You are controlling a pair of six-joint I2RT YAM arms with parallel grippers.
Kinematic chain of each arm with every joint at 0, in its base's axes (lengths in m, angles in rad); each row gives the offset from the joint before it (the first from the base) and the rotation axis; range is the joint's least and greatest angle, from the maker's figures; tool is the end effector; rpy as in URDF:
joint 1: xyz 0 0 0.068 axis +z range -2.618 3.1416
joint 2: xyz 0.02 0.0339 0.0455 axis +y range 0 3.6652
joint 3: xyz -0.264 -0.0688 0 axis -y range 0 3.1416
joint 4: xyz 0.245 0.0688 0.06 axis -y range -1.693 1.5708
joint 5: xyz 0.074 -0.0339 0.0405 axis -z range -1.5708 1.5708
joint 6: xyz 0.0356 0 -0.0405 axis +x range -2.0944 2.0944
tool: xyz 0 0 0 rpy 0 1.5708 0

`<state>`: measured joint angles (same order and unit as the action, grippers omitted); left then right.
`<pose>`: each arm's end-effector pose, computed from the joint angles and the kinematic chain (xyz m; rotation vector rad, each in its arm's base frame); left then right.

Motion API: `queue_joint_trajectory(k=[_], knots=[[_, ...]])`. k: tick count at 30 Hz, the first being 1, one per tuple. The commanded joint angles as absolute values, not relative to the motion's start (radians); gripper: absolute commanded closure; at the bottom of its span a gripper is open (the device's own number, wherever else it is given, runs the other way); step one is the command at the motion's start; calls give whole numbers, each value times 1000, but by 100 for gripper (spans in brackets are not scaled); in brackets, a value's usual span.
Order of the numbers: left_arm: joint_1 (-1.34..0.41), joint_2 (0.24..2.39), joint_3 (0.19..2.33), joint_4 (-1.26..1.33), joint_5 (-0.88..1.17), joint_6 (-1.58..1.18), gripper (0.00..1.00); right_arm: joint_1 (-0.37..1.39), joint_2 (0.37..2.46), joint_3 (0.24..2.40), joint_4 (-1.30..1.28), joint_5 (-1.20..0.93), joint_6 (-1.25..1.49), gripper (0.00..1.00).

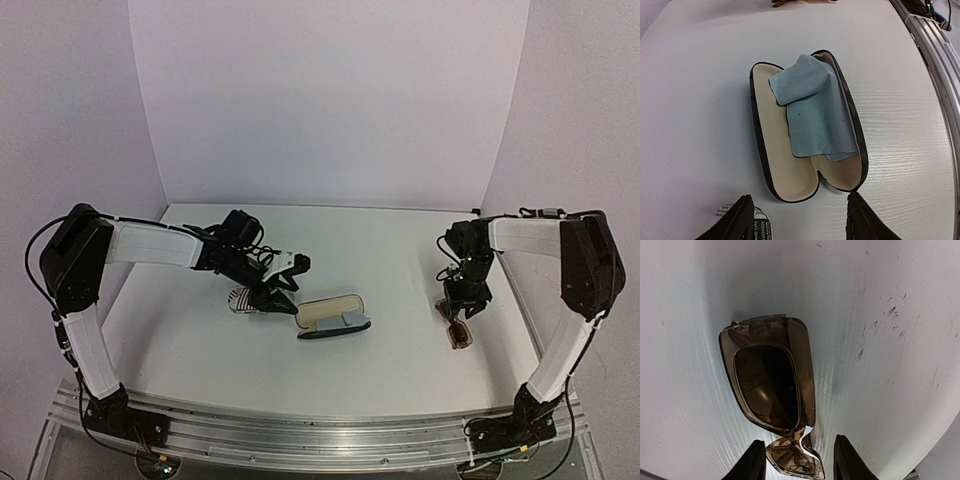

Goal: Organize the sunglasses
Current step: Pick up the sunglasses from the center of the board.

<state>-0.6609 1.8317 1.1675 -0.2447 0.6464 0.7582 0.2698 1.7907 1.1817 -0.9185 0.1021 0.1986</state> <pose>0.2876 -0.2508 0.1840 1.7393 1.6096 -0.7483 0.3071 0.0812 0.1709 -0.1060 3.0710 -0.1373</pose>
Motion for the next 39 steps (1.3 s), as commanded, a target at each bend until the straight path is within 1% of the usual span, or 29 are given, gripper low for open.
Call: queue_joint_trajectory(k=[1,8,10,18,20,25,32,35,39], knots=[[-661,1787,1171,-233,641,749,43,268,1813,1194,-958,88,197,59],[-661,1790,1174,-220,635,747,43,268,1849,1191,-952,92,188,66],[-661,1793,1180,-219,634,739,43,268,1856,1199,-943,93,183,70],[-660,1791,1184,-234,636,731,43,267,1875,1228,-916,62,153,91],[-659,1787,1181,-235,631,734,43,268,1862,1233,-916,59,142,94],[-646,1787,1179,-234,628,735,43,278,1802,1287,-916,43,76,97],[-626,1788,1187,-232,618,735,43,325,1755,1422,-920,-52,-61,100],[-619,1784,1187,-236,608,736,43,401,1755,1497,-926,-113,-161,100],[-605,1778,1185,-243,595,731,43,543,1787,1602,-928,-264,-335,100]])
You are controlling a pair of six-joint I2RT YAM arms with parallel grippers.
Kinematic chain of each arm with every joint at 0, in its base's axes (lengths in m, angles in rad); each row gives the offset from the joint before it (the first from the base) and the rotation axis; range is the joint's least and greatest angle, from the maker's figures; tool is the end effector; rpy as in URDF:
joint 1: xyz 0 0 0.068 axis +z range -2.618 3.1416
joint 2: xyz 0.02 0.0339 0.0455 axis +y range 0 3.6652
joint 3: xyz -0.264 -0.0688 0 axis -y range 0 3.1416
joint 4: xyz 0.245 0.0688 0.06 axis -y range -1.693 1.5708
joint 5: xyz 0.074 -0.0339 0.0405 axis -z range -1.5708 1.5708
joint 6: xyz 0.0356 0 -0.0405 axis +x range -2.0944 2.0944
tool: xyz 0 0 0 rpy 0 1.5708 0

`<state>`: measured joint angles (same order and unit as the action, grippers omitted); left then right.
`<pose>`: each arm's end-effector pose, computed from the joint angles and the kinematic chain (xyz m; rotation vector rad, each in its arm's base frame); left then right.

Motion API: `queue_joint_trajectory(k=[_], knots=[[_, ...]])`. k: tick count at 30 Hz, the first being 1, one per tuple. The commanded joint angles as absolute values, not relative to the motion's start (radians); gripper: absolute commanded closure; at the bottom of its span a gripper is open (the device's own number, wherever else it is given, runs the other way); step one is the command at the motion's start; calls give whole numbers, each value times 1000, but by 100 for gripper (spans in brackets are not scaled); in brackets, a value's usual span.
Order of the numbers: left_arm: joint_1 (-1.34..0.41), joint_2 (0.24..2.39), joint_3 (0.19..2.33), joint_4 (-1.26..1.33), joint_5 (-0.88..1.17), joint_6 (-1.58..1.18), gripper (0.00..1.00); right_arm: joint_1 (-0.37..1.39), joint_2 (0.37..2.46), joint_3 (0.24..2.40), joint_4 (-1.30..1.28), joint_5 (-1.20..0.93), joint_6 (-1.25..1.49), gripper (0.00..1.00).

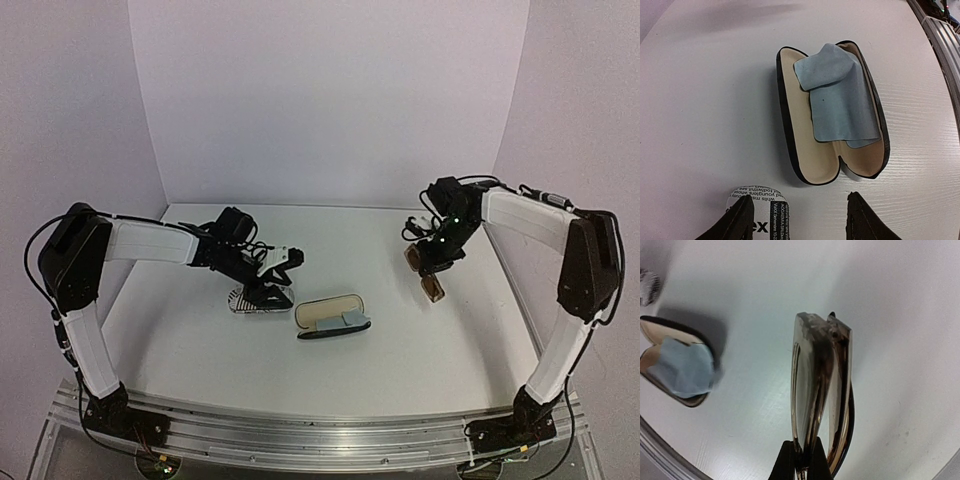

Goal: Organize the sunglasses
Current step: Pick up the sunglasses from the center of the board, then place the sunglasses in the sunglasses case.

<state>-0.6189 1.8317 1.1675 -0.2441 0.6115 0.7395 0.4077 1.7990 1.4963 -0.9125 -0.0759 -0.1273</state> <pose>0.2988 -0.2379 0.1835 1.6835 1.6770 -0.6954 0.3382 0.1490 0.2522 -0.7571 2.6904 0.1753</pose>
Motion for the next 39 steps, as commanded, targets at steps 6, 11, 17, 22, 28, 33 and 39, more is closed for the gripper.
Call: queue_joint_trajectory(k=[6,11,17,22,28,33,39], knots=[[-585,1782,1189,-230,591,645,42,682,1974,1806,-989,-374,-518,100],[-585,1823,1227,-257,641,358,38,716,2123,1951,-1042,-301,-571,100],[-588,1913,1266,-283,754,193,40,717,2120,1925,-1011,-327,-652,100],[-593,2004,1313,-281,780,173,47,735,2143,1915,-1019,-329,-706,100],[-594,2078,1381,-304,882,243,56,746,2131,1864,-1032,-325,-720,100],[-597,2108,1380,-328,876,303,69,763,2140,1849,-1031,-346,-730,100],[-606,2131,1386,-373,889,352,74,779,2164,1849,-1035,-333,-758,100]])
